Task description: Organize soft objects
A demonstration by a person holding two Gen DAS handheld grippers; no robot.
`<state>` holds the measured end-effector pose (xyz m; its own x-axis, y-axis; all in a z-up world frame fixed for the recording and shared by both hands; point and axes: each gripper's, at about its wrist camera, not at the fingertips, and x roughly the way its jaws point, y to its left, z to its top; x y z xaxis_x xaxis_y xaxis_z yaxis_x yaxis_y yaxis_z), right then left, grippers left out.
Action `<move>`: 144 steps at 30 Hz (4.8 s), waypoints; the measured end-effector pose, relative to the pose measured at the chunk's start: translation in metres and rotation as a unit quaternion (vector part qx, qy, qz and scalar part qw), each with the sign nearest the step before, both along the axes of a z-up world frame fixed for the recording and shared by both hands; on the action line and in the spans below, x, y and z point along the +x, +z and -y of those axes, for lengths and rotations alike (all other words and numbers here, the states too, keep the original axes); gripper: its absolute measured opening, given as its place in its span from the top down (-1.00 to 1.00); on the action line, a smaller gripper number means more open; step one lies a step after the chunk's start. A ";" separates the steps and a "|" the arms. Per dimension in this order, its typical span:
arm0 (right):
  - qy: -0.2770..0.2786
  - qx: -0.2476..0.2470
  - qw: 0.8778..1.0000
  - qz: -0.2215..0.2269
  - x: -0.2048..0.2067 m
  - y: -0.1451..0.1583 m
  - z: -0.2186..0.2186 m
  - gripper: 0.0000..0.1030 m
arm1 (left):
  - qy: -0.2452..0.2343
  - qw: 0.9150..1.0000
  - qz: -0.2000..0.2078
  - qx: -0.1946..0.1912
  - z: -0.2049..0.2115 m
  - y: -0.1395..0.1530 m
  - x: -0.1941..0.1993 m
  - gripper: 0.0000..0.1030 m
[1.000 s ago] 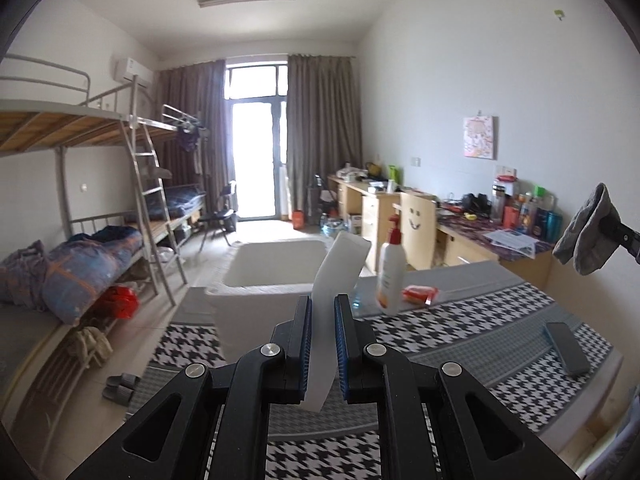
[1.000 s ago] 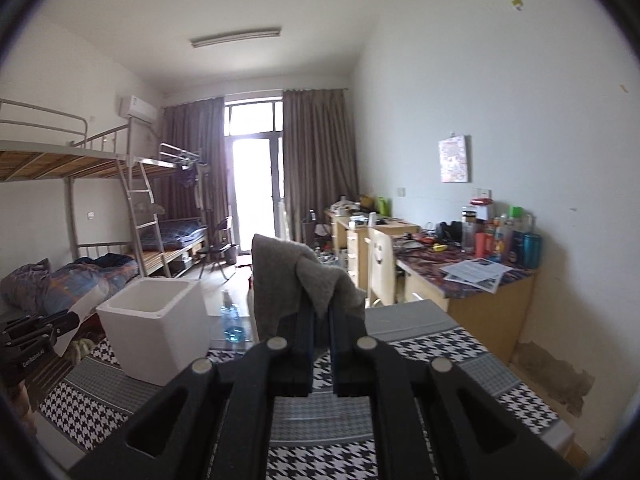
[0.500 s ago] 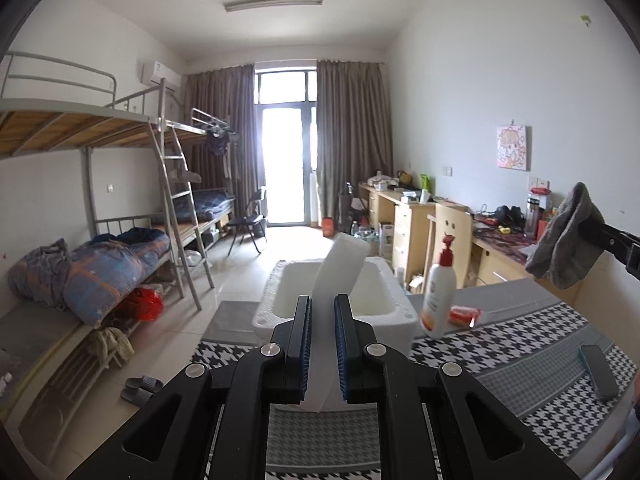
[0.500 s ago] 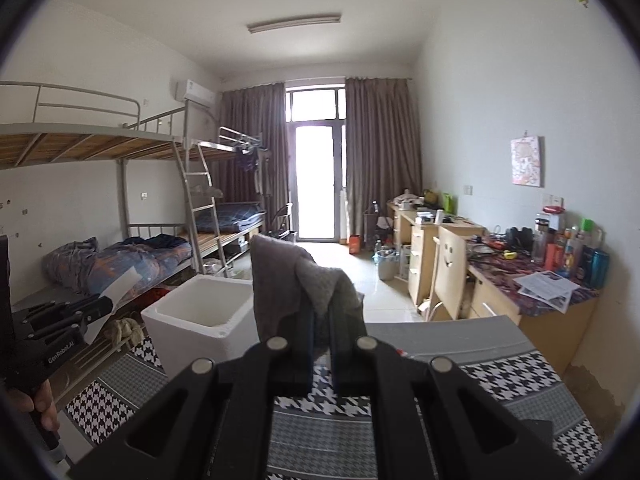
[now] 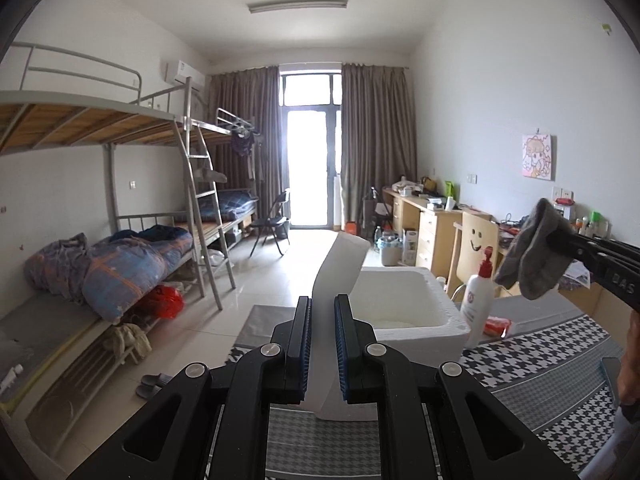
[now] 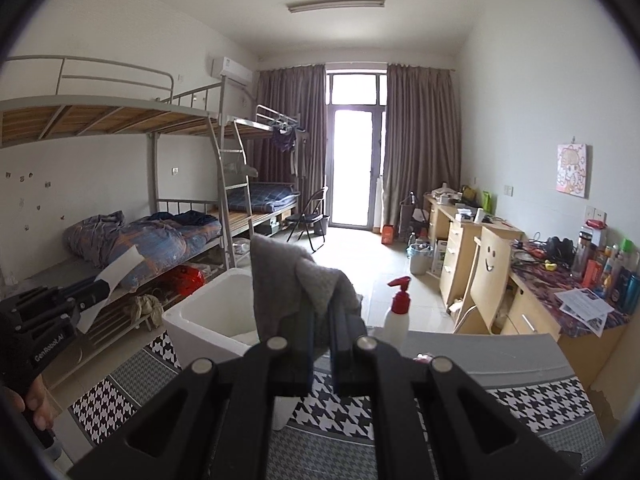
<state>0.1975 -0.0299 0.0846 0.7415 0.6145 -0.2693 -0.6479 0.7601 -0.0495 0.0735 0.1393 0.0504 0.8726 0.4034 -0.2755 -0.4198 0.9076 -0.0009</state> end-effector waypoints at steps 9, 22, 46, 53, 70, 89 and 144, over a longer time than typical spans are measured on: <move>0.031 -0.016 0.999 -0.001 0.008 0.003 -0.037 0.84 | 0.015 1.000 -0.004 -0.006 -0.013 -0.003 -0.005 0.76; 0.058 -0.040 0.997 -0.029 0.032 -0.007 -0.092 0.84 | 0.040 0.999 -0.014 -0.029 -0.033 -0.017 -0.012 0.76; 0.065 -0.127 0.982 -0.127 0.068 -0.047 -0.137 -0.26 | 0.057 0.997 -0.030 -0.038 -0.039 -0.021 -0.019 0.76; 0.068 -0.109 0.987 -0.100 0.058 -0.035 -0.122 -0.47 | 0.050 0.997 -0.031 -0.041 -0.040 -0.018 -0.013 0.76; 0.042 -0.064 0.996 -0.041 0.033 -0.005 -0.072 -0.84 | -0.020 0.999 -0.021 -0.026 -0.028 -0.002 0.018 0.76; -0.003 -0.051 0.998 -0.045 0.020 -0.013 -0.019 -0.86 | -0.083 0.994 -0.058 -0.044 -0.025 -0.002 0.071 0.75; -0.054 0.009 0.997 -0.049 -0.031 -0.031 0.078 -0.86 | -0.086 0.996 -0.008 -0.017 0.047 0.003 0.025 -0.98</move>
